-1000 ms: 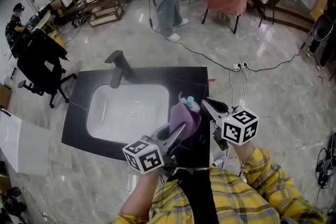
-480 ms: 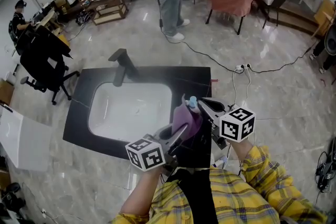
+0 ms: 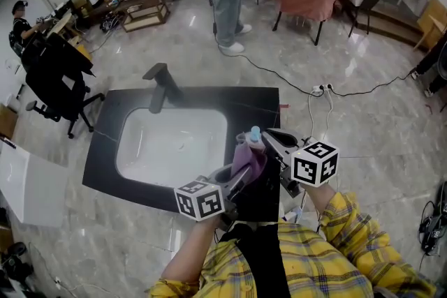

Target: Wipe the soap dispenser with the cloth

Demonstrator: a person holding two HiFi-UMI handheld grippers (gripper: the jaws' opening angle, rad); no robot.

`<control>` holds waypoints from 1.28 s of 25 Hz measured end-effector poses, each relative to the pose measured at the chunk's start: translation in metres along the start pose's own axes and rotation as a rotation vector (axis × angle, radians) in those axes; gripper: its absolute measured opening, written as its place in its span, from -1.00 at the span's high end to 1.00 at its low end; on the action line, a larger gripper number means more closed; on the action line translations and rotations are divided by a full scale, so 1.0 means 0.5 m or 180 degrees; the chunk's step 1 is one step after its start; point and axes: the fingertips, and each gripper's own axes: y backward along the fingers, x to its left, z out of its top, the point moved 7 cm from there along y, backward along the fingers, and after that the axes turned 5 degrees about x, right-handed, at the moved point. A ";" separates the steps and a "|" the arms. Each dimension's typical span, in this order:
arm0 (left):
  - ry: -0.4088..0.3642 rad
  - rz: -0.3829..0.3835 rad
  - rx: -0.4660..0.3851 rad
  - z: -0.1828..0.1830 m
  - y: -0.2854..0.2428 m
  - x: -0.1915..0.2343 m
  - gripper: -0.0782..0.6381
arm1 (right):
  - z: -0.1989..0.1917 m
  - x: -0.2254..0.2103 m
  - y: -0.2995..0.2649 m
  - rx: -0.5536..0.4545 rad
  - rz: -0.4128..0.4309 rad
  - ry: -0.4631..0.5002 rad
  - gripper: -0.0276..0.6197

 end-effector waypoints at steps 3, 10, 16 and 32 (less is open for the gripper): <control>0.0063 0.0060 0.0075 -0.011 -0.013 0.014 0.56 | -0.001 -0.002 -0.001 -0.0011 0.0005 -0.0018 0.90; 0.0330 0.0295 0.0182 -0.036 -0.025 0.048 0.56 | -0.001 0.000 -0.001 -0.0027 0.0015 -0.0061 0.90; 0.0515 0.0320 0.0177 -0.047 -0.034 0.068 0.56 | -0.005 -0.002 0.000 -0.0036 0.0010 -0.0080 0.90; 0.0505 0.0314 -0.0029 -0.029 0.009 0.052 0.56 | -0.006 0.001 0.001 0.0020 0.0011 0.0019 0.90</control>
